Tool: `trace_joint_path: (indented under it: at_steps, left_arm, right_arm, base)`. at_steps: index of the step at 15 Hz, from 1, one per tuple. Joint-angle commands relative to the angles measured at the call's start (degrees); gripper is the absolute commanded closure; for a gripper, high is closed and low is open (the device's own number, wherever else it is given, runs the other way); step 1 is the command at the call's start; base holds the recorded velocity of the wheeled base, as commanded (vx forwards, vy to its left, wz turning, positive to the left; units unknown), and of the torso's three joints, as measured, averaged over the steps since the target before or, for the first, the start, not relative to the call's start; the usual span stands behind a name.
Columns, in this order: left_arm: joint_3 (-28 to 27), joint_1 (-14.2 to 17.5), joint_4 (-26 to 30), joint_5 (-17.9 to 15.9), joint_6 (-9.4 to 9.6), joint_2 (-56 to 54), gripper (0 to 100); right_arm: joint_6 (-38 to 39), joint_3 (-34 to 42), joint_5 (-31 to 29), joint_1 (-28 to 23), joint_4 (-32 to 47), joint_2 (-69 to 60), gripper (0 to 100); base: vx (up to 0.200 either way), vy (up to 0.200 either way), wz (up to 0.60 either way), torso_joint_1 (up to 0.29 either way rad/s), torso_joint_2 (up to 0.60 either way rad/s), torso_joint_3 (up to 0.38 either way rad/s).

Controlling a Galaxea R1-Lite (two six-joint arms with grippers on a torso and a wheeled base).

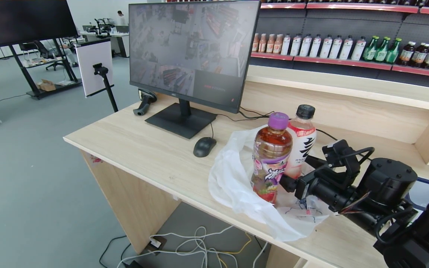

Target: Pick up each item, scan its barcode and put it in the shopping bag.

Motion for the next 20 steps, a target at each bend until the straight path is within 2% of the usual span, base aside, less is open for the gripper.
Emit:
trace_joint_path:
  at_steps: [1,10,13,15,18,20]
  left_arm:
    - [0.00,0.01,-0.01,-0.01,-0.04,-0.02,0]
    - [0.00,0.01,-0.01,0.07,-0.04,-0.02,0]
    - [0.00,0.01,0.07,0.07,-0.04,-0.02,0]
    - [0.00,0.01,-0.01,0.07,-0.04,-0.02,0]
    - [0.00,0.01,-0.01,0.07,-0.04,-0.02,0]
    - [0.00,0.01,-0.01,-0.01,-0.04,-0.02,0]
  right_arm:
    - [-0.03,0.67,0.02,0.05,-0.08,-1.61,0]
    - [1.72,7.44,0.02,-0.31,-0.08,-10.48,0]
    - [1.81,10.69,0.02,-2.59,-0.08,-14.97,0]
    - [1.81,13.33,0.02,-3.29,-0.08,-18.92,0]
    - [1.81,22.91,0.02,-3.38,-0.08,-29.38,0]
    - [3.57,22.91,-0.60,-3.47,-0.08,-34.30,0]
  base:
    - [0.000,0.000,0.00,0.000,0.00,0.000]
    - [0.000,0.000,0.00,0.000,0.00,0.000]
    - [0.000,0.000,0.00,0.000,0.00,0.000]
    - [0.000,0.000,0.00,0.000,0.00,0.000]
    - [0.000,0.000,0.00,0.000,0.00,0.000]
    - [0.000,0.000,0.00,0.000,0.00,0.000]
